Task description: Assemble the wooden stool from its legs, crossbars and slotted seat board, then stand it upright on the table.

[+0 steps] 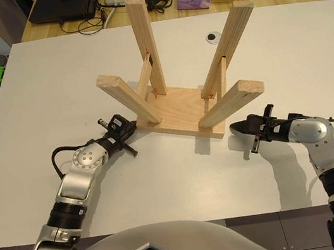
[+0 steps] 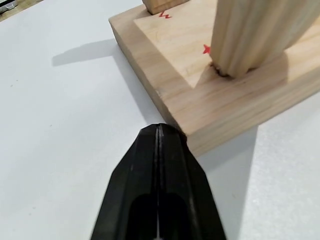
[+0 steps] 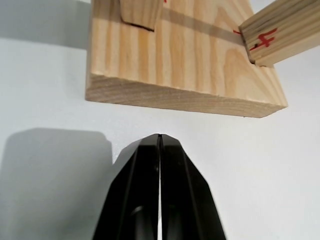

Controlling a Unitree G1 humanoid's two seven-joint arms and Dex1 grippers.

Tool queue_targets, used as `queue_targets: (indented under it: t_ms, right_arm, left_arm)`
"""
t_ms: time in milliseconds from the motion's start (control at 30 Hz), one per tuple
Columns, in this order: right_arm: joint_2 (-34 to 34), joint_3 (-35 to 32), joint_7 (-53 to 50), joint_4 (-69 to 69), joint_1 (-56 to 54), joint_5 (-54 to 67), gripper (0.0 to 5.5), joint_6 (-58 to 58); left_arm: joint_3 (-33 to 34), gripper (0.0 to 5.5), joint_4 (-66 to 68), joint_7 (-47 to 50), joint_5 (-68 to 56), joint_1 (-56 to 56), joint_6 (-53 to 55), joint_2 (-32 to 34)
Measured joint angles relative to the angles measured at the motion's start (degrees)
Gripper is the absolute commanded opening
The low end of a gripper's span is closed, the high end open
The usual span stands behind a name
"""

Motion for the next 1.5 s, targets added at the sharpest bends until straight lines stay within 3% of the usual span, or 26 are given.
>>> queue_targets:
  t_ms: [400, 1500]
  right_arm:
    - [-0.1, -0.5, 0.1, 1.7, -0.2, 0.5, 0.00, -0.7]
    - [-0.9, 0.7, 2.7, 2.8, -1.5, 1.1, 0.00, -2.3]
  left_arm:
    - [-1.7, 0.04, -8.0, -1.7, -1.1, 2.5, 6.8, 0.0]
    - [-1.9, 0.04, -8.2, -2.1, -1.1, 2.5, 7.5, 0.3]
